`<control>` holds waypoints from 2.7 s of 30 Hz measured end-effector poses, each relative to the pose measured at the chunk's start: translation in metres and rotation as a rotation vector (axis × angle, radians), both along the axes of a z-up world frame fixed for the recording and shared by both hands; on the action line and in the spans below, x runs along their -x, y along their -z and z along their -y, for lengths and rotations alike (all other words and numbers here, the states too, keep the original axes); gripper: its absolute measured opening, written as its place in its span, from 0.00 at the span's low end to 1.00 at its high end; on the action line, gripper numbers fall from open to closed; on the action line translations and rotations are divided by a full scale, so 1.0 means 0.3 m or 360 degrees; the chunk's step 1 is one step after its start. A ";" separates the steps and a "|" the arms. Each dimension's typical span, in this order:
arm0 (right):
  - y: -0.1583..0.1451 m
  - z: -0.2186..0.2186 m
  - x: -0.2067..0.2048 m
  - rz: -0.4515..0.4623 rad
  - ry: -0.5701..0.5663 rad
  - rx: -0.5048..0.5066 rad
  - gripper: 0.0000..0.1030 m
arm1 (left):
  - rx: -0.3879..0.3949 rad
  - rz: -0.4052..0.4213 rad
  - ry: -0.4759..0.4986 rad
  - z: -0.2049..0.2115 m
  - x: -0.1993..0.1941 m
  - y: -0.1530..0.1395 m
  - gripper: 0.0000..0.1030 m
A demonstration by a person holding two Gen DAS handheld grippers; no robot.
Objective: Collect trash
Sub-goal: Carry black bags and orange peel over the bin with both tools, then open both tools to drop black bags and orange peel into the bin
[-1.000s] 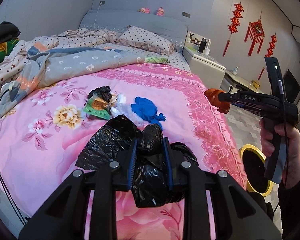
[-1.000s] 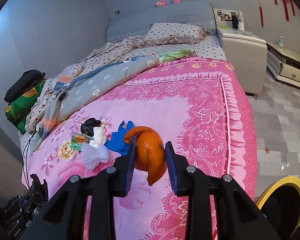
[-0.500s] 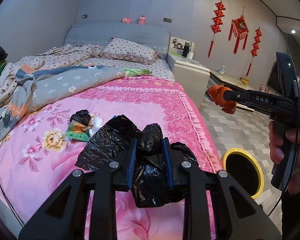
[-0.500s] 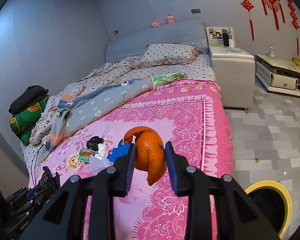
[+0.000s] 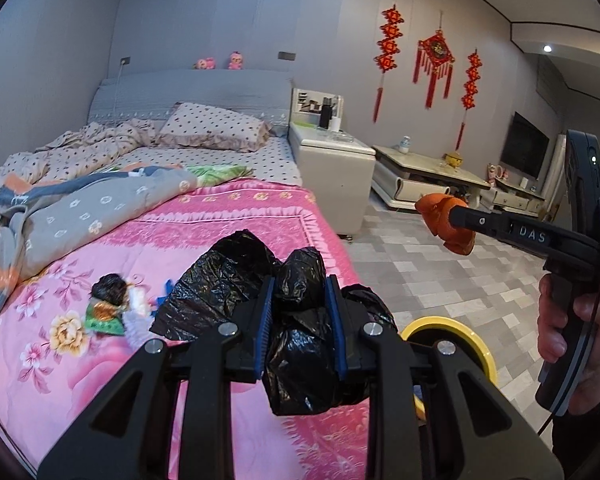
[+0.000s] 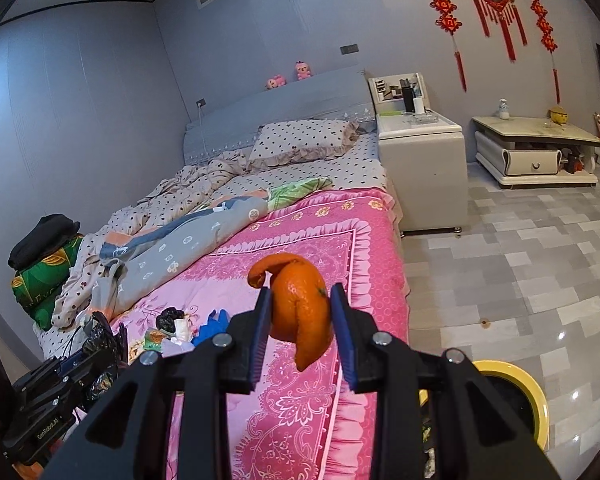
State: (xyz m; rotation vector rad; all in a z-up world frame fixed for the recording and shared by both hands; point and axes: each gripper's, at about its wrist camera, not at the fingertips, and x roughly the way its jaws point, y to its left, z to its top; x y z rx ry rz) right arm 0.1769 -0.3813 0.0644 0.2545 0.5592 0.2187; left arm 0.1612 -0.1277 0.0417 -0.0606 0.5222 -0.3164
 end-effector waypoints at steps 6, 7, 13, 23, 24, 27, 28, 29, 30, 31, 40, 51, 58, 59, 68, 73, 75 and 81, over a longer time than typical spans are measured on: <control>-0.003 0.125 0.036 0.0014 0.0105 -0.0032 0.27 | -0.0007 0.0030 0.0099 0.149 -0.007 -0.042 0.23; -0.001 0.150 0.043 0.0015 0.0124 -0.0037 0.27 | -0.0008 0.0033 0.0119 0.177 -0.010 -0.046 0.23; 0.023 0.289 0.095 0.0014 0.0242 -0.0051 0.27 | -0.0021 0.0023 0.0236 0.333 -0.025 -0.042 0.23; 0.111 0.490 0.175 -0.0047 0.0437 -0.0058 0.28 | -0.0033 -0.0044 0.0400 0.572 -0.057 0.058 0.23; 0.123 0.503 0.180 -0.0059 0.0449 -0.0062 0.27 | -0.0034 -0.0054 0.0415 0.595 -0.061 0.071 0.23; 0.156 0.549 0.196 -0.0096 0.0490 -0.0076 0.28 | -0.0041 -0.0089 0.0458 0.658 -0.080 0.115 0.23; 0.168 0.562 0.199 -0.0105 0.0504 -0.0074 0.28 | -0.0045 -0.0103 0.0471 0.676 -0.088 0.132 0.23; 0.182 0.571 0.204 -0.0116 0.0518 -0.0074 0.28 | -0.0048 -0.0115 0.0482 0.690 -0.095 0.146 0.23; 0.193 0.579 0.206 -0.0126 0.0527 -0.0076 0.28 | -0.0051 -0.0130 0.0491 0.708 -0.104 0.163 0.23; 0.209 0.591 0.207 -0.0143 0.0536 -0.0083 0.28 | -0.0050 -0.0147 0.0499 0.721 -0.111 0.182 0.23; 0.384 0.653 0.171 -0.0311 0.0559 -0.0170 0.28 | -0.0084 -0.0313 0.0541 0.822 -0.178 0.369 0.24; 0.587 0.679 0.101 -0.0533 0.0598 -0.0205 0.28 | -0.0152 -0.0508 0.0547 0.866 -0.253 0.576 0.24; 0.586 0.683 0.101 -0.0536 0.0627 -0.0179 0.30 | -0.0116 -0.0526 0.0560 0.853 -0.250 0.577 0.27; 0.576 0.681 0.106 -0.0526 0.0633 -0.0168 0.30 | -0.0110 -0.0520 0.0561 0.849 -0.247 0.570 0.28; 0.546 0.693 0.134 -0.0517 0.0725 -0.0149 0.46 | -0.0029 -0.0441 0.0534 0.763 -0.210 0.500 0.57; 0.522 0.680 0.144 -0.0503 0.0765 -0.0142 0.51 | -0.0021 -0.0385 0.0440 0.663 -0.215 0.457 0.69; 0.509 0.661 0.139 -0.0496 0.0757 -0.0144 0.52 | -0.0017 -0.0364 0.0389 0.606 -0.226 0.440 0.71; 0.438 0.539 0.093 -0.0429 0.0637 -0.0102 0.58 | -0.0035 -0.0294 0.0221 0.414 -0.273 0.388 0.77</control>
